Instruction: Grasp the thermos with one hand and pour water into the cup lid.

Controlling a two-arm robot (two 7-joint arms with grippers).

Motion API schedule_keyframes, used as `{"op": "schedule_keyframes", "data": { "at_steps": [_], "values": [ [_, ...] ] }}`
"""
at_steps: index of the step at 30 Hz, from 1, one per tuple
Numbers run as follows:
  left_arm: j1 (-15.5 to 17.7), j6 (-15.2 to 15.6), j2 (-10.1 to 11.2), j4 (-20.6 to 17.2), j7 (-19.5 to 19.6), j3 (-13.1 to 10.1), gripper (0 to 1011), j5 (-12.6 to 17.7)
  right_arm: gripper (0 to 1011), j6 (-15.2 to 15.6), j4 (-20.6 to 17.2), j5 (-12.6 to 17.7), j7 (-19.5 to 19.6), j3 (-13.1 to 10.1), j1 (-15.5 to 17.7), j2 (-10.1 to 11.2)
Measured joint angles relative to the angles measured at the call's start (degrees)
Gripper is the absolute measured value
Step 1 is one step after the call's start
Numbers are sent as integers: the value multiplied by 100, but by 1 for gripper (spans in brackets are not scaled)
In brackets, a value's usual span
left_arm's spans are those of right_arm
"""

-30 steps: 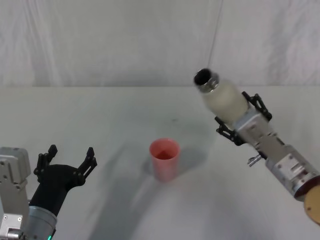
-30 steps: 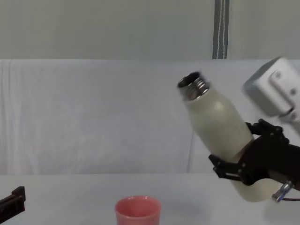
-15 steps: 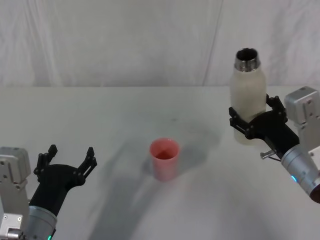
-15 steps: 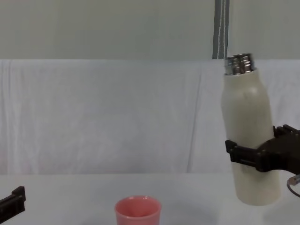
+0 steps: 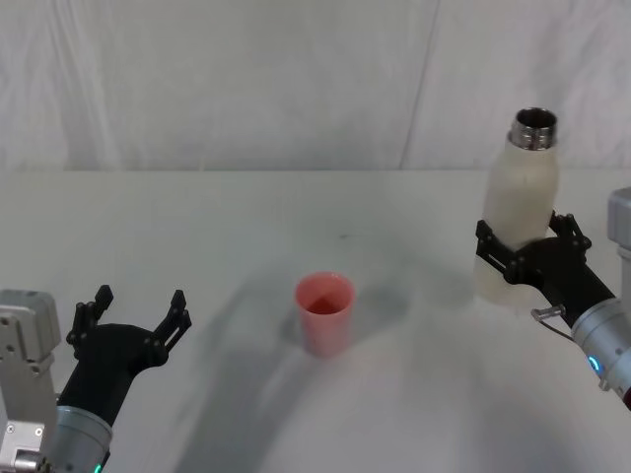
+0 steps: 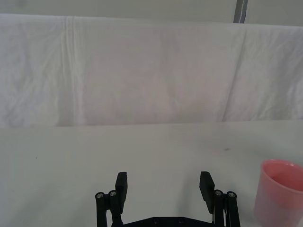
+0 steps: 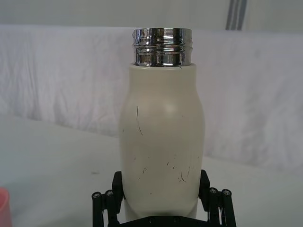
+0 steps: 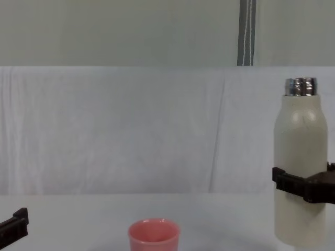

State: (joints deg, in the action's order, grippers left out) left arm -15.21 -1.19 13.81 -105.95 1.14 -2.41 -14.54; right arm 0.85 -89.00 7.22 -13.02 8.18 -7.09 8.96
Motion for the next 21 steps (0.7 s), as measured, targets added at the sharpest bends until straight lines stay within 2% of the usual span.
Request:
{"op": "schedule_keyframes", "data": {
  "at_steps": [2,9,21],
  "values": [
    [0,0,0,0,0,0,1001,0,950,15,43,166,-6,-42,14,-21],
    [0,0,0,0,0,0,1001,0,950,12,174,466,-24,-69,34,-30],
    [0,0,0,0,0,0,1001,0,950,-234,463,637,-33,22,-18,16]
  ]
}}
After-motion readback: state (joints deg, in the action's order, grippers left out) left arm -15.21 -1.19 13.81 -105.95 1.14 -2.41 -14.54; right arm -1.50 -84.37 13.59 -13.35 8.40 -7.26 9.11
